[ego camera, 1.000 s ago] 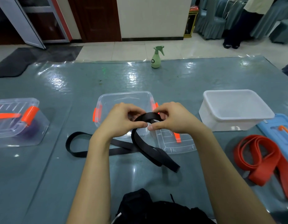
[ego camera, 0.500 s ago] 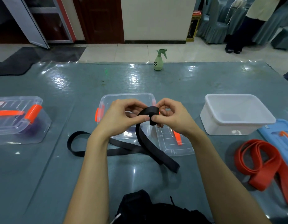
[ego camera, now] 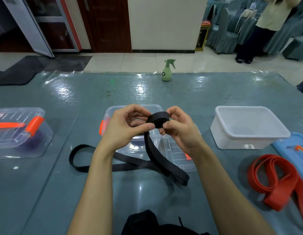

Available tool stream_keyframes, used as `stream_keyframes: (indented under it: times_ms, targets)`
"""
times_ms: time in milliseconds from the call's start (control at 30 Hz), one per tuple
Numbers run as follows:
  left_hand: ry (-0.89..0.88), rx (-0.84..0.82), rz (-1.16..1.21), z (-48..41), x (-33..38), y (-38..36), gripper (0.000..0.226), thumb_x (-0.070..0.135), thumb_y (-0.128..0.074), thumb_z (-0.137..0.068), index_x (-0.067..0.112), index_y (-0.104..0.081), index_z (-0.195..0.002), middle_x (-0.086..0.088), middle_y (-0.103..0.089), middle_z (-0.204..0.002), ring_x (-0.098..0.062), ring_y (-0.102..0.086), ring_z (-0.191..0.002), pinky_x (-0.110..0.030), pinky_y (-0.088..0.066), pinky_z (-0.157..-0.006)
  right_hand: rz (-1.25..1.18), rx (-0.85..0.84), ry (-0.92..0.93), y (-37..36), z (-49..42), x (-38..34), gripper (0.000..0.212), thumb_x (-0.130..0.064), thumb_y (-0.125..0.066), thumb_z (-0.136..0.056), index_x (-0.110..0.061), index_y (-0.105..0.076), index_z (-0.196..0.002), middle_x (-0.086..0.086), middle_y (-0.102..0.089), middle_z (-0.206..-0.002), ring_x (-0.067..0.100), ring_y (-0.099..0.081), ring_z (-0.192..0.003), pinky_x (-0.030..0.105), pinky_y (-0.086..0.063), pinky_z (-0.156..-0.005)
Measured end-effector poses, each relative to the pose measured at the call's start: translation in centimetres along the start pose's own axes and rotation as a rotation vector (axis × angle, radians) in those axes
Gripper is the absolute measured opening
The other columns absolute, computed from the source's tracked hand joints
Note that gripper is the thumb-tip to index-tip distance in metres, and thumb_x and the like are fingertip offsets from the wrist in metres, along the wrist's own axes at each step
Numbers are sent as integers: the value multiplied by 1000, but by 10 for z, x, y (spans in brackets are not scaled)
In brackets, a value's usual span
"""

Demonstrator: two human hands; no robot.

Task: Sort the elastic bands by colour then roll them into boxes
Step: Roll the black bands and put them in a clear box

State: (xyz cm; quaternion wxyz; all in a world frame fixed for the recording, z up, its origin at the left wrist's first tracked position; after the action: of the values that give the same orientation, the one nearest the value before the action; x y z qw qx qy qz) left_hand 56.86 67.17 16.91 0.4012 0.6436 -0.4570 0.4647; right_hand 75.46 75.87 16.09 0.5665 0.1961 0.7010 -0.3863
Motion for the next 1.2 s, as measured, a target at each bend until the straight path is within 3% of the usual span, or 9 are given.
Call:
stream_keyframes:
  times_ms: [200,367,467,567,667,733,900,1067,1200]
  targets:
    - [31,4,52,-5,0,-12,31,24,-97,-71,19,-79,-97,-14,-82,-109,-33,-81,-105,-38,-66,-93,-332,45,-40,-5,1,12,27,7,-53,-74,-8,-50,-96,16,-63,-85,21,-58,-66,28,-53,-66]
    - [93,-17,9,0,-4,-7,37,24,-97,-73,13,-74,-101,-14,-83,-104,-33,-82,-99,-39,-66,-91,-368,7,-144,-4,10,28,27,10,-64,-81,-6,-57,-102,21,-69,-96,27,-69,-79,33,-61,-81]
    - [130,-29,-130,5,-7,4,37,5,-99,-74,18,-70,-94,-10,-84,-100,-30,-83,-94,-44,-67,-94,160,-5,-227,12,14,21,27,0,-86,-84,-6,-66,-102,22,-75,-105,33,-76,-89,40,-62,-88]
    - [154,-69,-341,7,-3,4,43,4,-100,-72,26,-67,-86,-2,-84,-92,-25,-81,-83,-50,-67,-89,796,-9,-209,18,14,0,40,-36,-100,-73,-35,-79,-107,-2,-73,-105,18,-68,-78,36,-56,-80]
    - [137,-138,-448,5,4,-3,45,10,-99,-69,29,-62,-86,-5,-81,-85,-35,-76,-80,-57,-65,-81,1041,-73,-70,2,9,-15,37,-43,-99,-72,-38,-80,-103,-9,-69,-104,8,-70,-82,10,-49,-72]
    - [122,-155,-448,4,9,-3,46,11,-98,-68,29,-61,-86,-5,-81,-84,-35,-76,-78,-58,-65,-78,1104,-95,-76,-4,8,-20,32,-40,-100,-73,-36,-77,-96,-11,-72,-94,5,-71,-79,5,-45,-66]
    - [92,-114,-264,7,7,4,46,0,-99,-69,20,-66,-94,-6,-84,-97,-35,-82,-89,-58,-66,-89,931,-124,-137,-4,15,-23,26,-31,-97,-79,-33,-77,-95,-14,-77,-71,8,-77,-73,4,-46,-64]
    - [26,39,0,11,2,1,50,17,-103,-65,15,-73,-105,-15,-83,-105,-35,-82,-98,-41,-67,-90,530,-33,-78,2,15,-22,29,-8,-95,-78,-11,-79,-103,16,-77,-79,32,-76,-69,50,-63,-89]
    - [29,62,59,5,5,-7,55,21,-100,-68,20,-78,-118,-10,-84,-111,-29,-82,-108,-33,-65,-92,349,19,25,6,11,-16,27,0,-88,-85,-7,-76,-109,8,-73,-85,33,-76,-70,47,-65,-87]
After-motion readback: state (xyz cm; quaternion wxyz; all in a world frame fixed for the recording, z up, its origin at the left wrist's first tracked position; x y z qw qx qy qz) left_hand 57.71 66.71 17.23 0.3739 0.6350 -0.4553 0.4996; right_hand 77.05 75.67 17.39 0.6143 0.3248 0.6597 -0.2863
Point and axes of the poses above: each hand's wrist, its own z-axis away from the middle knuckle, its own y-axis out of the back of the hand, x = y × z, the point moved 3 cm from there along -z, towards the middle knuckle
